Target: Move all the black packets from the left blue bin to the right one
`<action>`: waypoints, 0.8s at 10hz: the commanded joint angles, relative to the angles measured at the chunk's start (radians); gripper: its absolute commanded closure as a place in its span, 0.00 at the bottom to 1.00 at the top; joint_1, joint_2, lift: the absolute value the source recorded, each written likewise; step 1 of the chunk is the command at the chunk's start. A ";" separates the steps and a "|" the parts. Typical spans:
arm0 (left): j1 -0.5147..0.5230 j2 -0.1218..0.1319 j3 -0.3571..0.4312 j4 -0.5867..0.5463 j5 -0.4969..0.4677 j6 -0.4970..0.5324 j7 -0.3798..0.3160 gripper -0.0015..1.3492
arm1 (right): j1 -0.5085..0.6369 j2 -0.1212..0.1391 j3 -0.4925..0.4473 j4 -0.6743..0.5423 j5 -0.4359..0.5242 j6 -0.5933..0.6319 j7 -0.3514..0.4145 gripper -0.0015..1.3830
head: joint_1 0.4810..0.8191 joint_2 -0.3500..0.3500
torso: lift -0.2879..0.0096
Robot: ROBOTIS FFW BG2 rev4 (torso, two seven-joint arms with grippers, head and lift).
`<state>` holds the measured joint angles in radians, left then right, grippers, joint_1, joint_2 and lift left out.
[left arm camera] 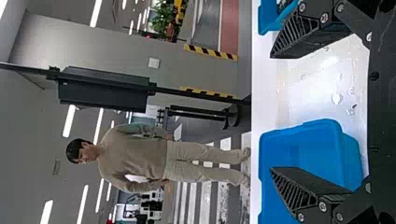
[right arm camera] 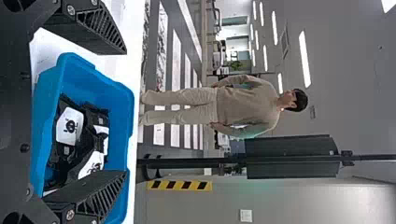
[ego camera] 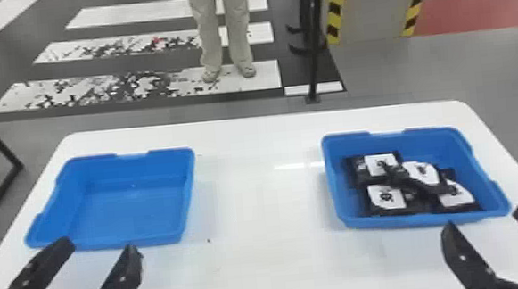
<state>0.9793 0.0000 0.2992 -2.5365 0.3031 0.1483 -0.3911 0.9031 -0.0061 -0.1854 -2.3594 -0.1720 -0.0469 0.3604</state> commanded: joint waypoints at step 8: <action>0.002 -0.003 0.002 0.005 0.008 0.006 0.000 0.14 | 0.000 0.000 0.000 0.009 -0.015 0.000 0.000 0.08 | 0.63 0.55 | 0.50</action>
<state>0.9802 0.0000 0.2996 -2.5313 0.3103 0.1545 -0.3911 0.9030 -0.0061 -0.1854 -2.3508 -0.1857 -0.0467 0.3604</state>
